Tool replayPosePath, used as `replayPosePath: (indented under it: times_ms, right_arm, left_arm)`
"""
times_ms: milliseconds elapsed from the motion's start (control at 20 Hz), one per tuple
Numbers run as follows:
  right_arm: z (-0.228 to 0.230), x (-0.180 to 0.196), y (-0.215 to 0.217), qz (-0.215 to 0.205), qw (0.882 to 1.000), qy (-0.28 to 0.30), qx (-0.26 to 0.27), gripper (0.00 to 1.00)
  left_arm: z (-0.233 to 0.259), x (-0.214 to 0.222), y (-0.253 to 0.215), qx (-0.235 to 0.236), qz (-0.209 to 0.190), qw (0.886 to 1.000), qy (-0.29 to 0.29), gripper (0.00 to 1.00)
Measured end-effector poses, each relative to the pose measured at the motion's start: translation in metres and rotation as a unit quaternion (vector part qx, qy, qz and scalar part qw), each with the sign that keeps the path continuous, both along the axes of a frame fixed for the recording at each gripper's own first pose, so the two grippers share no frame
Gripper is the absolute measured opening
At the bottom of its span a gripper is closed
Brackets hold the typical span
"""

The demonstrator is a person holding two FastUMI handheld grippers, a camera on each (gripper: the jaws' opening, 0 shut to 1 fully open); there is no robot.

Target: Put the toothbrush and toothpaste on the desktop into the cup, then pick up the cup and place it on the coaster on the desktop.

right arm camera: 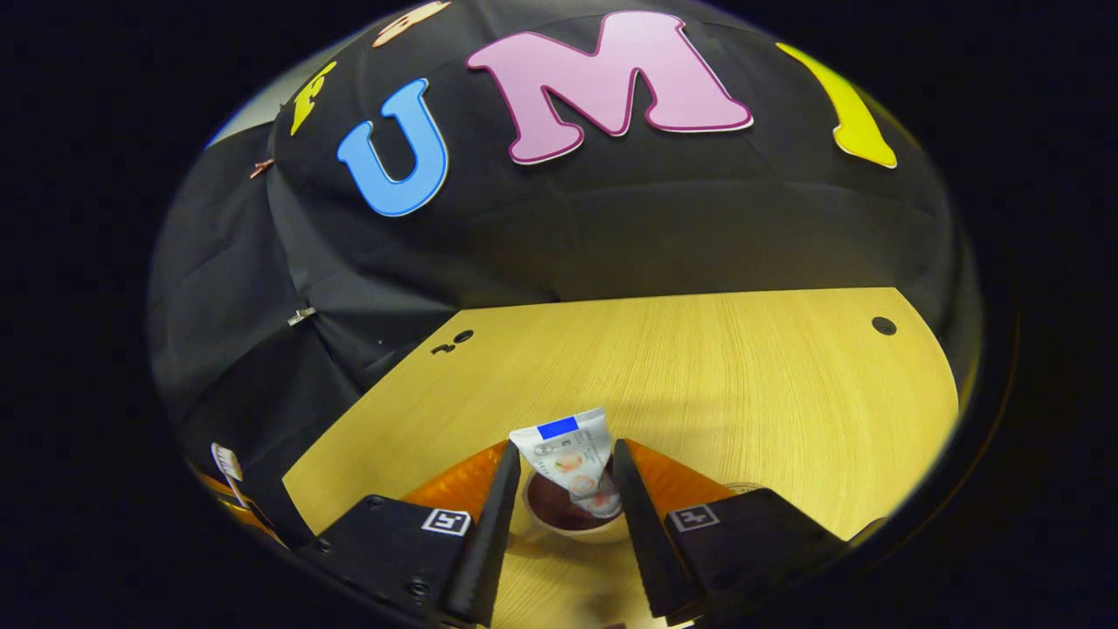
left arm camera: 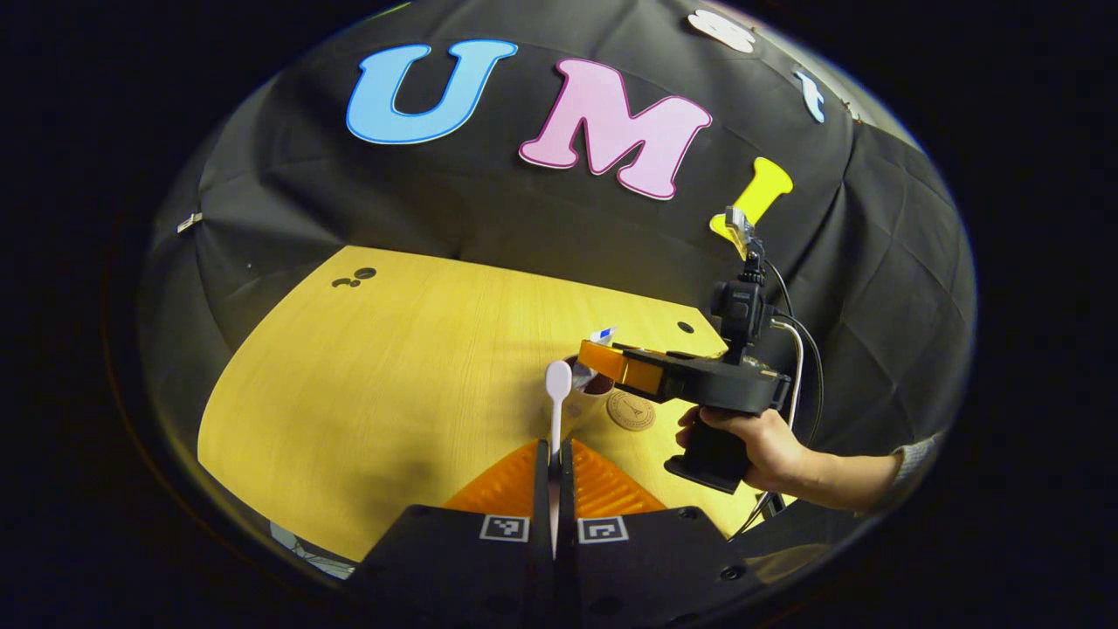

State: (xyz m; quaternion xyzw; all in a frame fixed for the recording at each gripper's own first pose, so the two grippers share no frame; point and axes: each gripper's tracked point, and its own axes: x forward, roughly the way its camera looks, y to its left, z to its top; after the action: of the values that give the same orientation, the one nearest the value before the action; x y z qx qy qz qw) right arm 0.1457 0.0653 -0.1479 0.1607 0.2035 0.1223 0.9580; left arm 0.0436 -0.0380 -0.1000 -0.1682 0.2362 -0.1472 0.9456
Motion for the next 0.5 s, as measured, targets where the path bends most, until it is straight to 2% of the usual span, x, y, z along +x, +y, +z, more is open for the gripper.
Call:
replayPosePath:
  times_ms: [50, 100, 500]
  right_arm:
    - [0.006, -0.005, -0.006, -0.005, 1.0, -0.003, 0.001, 0.73]
    - [0.013, -0.011, -0.011, -0.009, 1.0, -0.008, 0.001, 0.75]
    - [0.031, -0.095, -0.067, -0.037, 0.999, 0.002, -0.009, 0.75]
  left_arm:
    - [0.003, 0.002, -0.002, -0.002, -0.003, 1.0, -0.005, 0.06]
    - [0.007, 0.006, -0.004, -0.003, -0.008, 1.0, -0.011, 0.06]
    - [0.045, 0.068, -0.042, -0.022, -0.053, 0.995, -0.076, 0.06]
